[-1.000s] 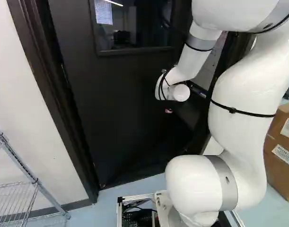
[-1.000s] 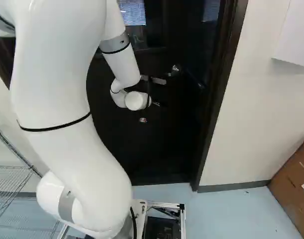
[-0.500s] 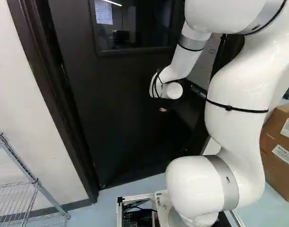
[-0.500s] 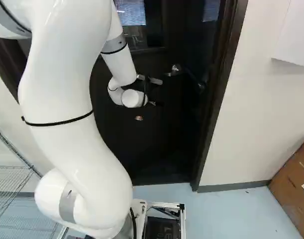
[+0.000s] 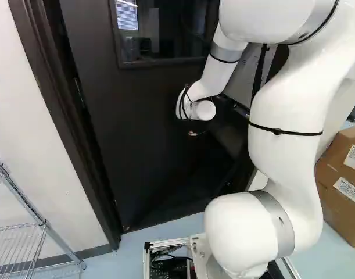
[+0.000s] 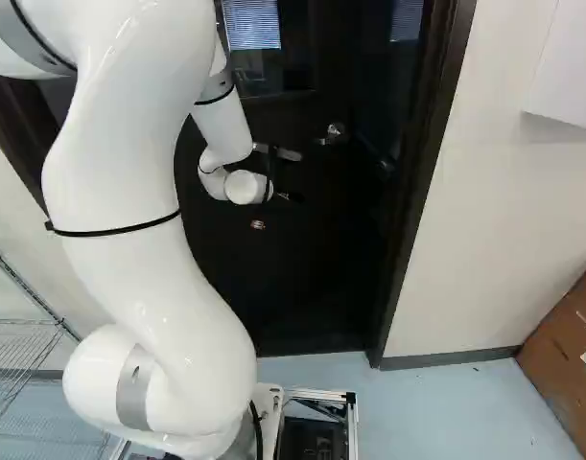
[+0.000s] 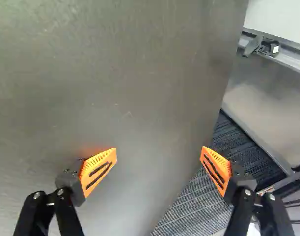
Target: Open the door and move inside
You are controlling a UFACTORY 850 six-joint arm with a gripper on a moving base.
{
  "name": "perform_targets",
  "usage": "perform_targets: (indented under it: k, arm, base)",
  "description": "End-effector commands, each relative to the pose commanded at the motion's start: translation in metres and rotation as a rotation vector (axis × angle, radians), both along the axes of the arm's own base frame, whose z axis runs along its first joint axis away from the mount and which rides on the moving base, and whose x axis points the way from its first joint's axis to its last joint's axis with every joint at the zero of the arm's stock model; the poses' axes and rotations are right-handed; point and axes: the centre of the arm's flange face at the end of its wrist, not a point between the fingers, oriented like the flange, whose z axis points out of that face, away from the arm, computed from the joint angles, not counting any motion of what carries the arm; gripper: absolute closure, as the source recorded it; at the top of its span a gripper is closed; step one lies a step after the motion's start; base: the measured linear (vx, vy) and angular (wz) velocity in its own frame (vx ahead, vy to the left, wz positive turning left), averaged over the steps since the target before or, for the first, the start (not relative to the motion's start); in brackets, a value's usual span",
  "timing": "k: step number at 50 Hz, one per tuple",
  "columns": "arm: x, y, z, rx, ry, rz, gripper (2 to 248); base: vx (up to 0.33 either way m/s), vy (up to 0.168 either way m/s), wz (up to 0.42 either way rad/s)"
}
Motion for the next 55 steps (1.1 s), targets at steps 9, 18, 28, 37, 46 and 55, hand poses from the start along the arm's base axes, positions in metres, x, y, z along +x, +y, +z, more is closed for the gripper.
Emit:
perform_targets:
  k: [9, 18, 28, 37, 46, 55]
  arm:
    - [0.003, 0.014, 0.000, 0.000, -0.002, 0.027, 3]
    - [0.005, 0.028, 0.000, 0.000, -0.003, 0.054, 3]
    - [0.007, 0.043, -0.001, 0.000, -0.005, 0.084, 3]
    - [0.008, 0.057, -0.001, 0.001, -0.006, 0.111, 3]
    - [0.008, 0.071, -0.001, 0.001, -0.007, 0.138, 3]
    - [0.009, 0.085, -0.001, 0.001, -0.008, 0.164, 3]
  base:
    - [0.000, 0.000, 0.000]
    - [0.000, 0.000, 0.000]
    - [0.000, 0.000, 0.000]
    - [0.000, 0.000, 0.000]
    - [0.000, 0.000, 0.000]
    - [0.000, 0.000, 0.000]
